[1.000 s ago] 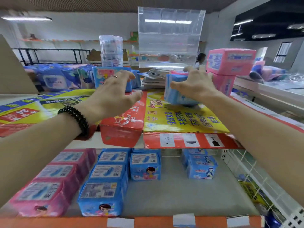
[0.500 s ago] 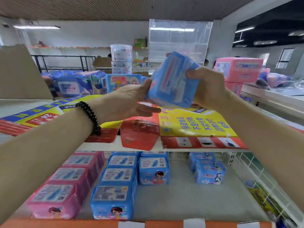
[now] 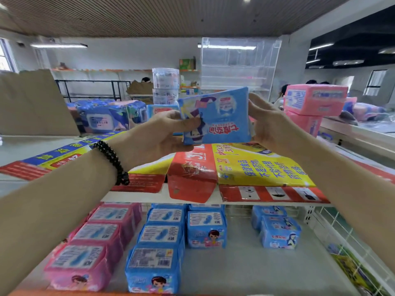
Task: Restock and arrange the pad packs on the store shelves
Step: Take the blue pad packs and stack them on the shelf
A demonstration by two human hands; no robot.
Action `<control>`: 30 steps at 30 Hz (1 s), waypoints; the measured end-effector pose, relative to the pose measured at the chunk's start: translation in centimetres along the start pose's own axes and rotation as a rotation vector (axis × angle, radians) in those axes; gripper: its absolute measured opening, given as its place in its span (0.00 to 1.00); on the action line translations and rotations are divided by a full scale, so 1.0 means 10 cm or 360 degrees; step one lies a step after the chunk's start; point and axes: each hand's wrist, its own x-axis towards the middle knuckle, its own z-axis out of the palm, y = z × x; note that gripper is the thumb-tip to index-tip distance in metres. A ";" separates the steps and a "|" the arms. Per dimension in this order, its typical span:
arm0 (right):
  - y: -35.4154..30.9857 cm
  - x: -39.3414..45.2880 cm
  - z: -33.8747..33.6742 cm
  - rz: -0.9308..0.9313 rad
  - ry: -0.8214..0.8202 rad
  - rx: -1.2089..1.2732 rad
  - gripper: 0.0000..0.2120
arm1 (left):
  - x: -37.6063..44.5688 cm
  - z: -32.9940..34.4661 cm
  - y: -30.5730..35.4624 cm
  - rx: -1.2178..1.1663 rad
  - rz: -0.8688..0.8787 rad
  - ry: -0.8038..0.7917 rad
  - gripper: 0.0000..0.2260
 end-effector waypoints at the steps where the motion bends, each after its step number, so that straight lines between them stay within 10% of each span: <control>1: 0.01 -0.01 0.02 0.0019 0.0042 -0.0019 0.22 | -0.02 0.01 0.00 0.0003 0.0011 0.0014 0.17; 6: 0.01 -0.06 0.09 0.0100 0.0180 -0.0227 0.10 | -0.05 0.02 0.00 0.0018 0.0023 0.0162 0.18; 11: -0.15 -0.07 0.04 0.0120 0.0207 -0.0629 0.39 | -0.06 0.04 0.02 0.0153 0.0022 0.0276 0.19; 14: -0.17 -0.08 0.11 0.0088 0.0143 -0.0903 0.36 | -0.04 0.07 0.06 0.0278 0.0052 0.0249 0.24; 23: -0.02 -0.21 0.16 -0.0077 0.0299 -0.0501 0.17 | 0.01 0.14 0.08 0.0114 0.0186 0.0293 0.27; 30: 0.07 -0.21 0.23 -0.0008 0.0363 -0.0019 0.36 | 0.02 0.32 -0.08 0.0127 0.0072 0.0135 0.34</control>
